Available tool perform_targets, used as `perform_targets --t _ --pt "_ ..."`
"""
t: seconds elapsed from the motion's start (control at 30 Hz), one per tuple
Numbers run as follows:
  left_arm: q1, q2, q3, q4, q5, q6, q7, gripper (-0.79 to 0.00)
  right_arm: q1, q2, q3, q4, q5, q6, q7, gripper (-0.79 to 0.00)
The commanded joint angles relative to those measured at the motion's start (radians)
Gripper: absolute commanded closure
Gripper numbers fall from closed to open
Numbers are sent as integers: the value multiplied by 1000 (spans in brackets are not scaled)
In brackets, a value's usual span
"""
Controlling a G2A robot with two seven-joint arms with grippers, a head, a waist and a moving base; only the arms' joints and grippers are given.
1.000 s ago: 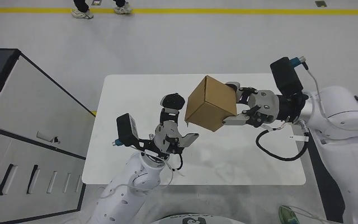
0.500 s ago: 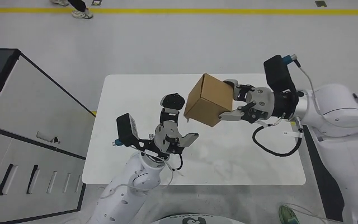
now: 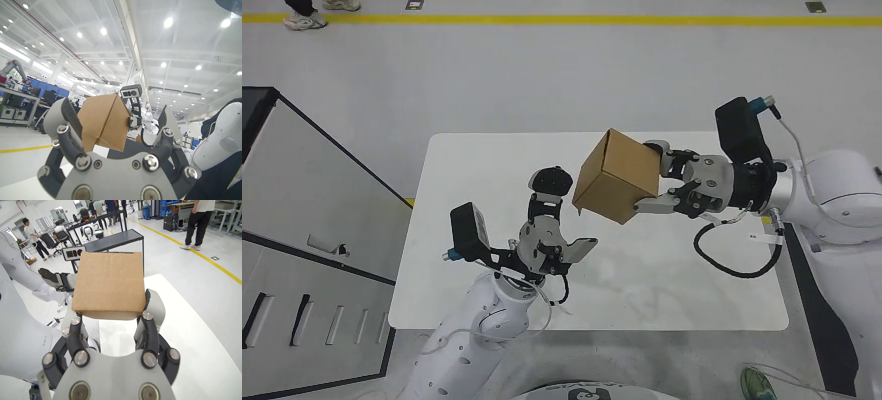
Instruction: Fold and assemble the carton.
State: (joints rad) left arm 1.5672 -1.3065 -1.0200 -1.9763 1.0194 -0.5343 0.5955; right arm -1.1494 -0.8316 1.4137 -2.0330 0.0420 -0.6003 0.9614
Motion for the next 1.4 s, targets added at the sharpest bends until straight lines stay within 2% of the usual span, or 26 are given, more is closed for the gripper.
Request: perform_targets --t 0.0,0.23,0.57,1.37 --pt "0 0 0 0 0 0 0 -785 0 0 0 0 0 0 0 0" --pt "0 0 0 0 0 0 0 -785 0 0 0 0 0 0 0 0" --pt "0 0 0 0 0 0 0 -785 -31 2 -5 -50 -151 27 -18 0" --pt "0 0 0 0 0 0 0 -785 -49 8 -12 -54 -237 25 -34 0"
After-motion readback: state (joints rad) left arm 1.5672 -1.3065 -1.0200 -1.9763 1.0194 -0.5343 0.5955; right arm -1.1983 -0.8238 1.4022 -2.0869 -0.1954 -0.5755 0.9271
